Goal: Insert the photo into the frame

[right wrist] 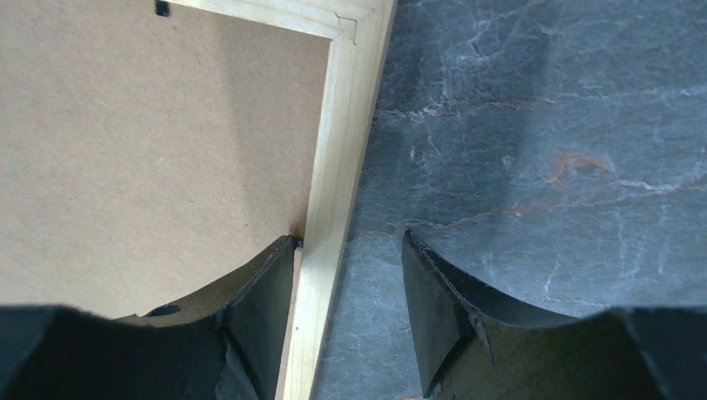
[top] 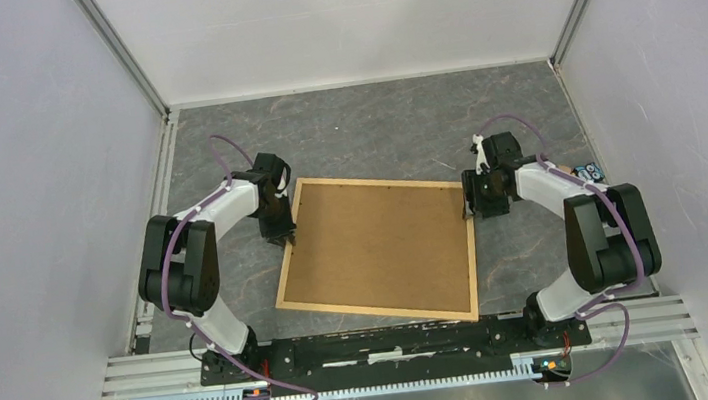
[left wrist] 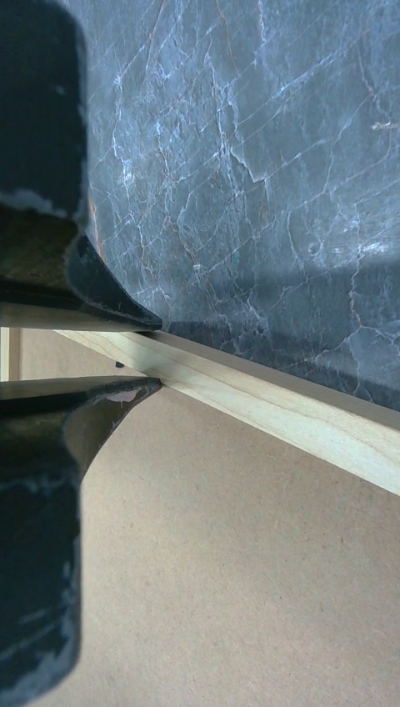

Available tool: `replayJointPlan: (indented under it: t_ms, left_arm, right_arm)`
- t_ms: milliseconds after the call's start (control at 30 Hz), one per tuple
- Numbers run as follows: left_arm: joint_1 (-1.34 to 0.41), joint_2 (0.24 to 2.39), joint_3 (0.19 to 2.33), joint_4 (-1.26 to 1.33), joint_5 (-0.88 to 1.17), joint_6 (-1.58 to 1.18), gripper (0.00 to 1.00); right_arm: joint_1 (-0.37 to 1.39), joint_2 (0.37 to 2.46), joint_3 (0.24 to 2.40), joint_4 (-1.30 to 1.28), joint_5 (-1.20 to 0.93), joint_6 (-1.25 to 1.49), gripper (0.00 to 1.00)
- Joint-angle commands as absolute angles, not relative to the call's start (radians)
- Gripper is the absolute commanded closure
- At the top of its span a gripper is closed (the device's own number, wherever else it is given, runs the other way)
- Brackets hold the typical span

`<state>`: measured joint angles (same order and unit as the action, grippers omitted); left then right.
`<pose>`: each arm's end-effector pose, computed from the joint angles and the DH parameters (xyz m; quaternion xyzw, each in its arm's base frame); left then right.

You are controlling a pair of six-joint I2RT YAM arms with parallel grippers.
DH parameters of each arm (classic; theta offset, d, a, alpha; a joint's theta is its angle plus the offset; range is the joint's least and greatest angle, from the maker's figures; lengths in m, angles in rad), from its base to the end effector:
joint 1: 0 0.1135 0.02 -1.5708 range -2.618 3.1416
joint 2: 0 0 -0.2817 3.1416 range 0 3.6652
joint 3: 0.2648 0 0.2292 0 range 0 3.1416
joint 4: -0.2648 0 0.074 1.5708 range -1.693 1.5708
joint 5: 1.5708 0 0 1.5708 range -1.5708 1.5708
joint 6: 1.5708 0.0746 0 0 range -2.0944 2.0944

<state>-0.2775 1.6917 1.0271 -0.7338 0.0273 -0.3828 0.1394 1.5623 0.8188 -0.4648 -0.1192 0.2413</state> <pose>0.2789 -0.0816 0.1576 -0.0512 0.9949 -0.0408 0.0770 0.2697 0.0468 0.1512 0.0393 0.9811 0.0916 0.1656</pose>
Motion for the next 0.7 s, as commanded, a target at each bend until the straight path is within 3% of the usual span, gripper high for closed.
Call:
replayJointPlan:
  t_ms: [0,200,667]
  left_arm:
    - [-0.288,1.681,1.006,-0.757,0.011,-0.403,0.98]
    - [-0.288,1.681,1.008,-0.759,0.004,-0.422,0.98]
    - [-0.288,1.672,1.012,-0.768,-0.017,-0.449,0.98]
  right_arm:
    - [0.134,1.565,0.806,-0.483,-0.229,0.214,0.41]
    - [0.135,1.355,0.862,-0.713,-0.038,0.146,0.34]
    - [0.323,1.114,0.632,-0.826,-0.161,0.284,0.47]
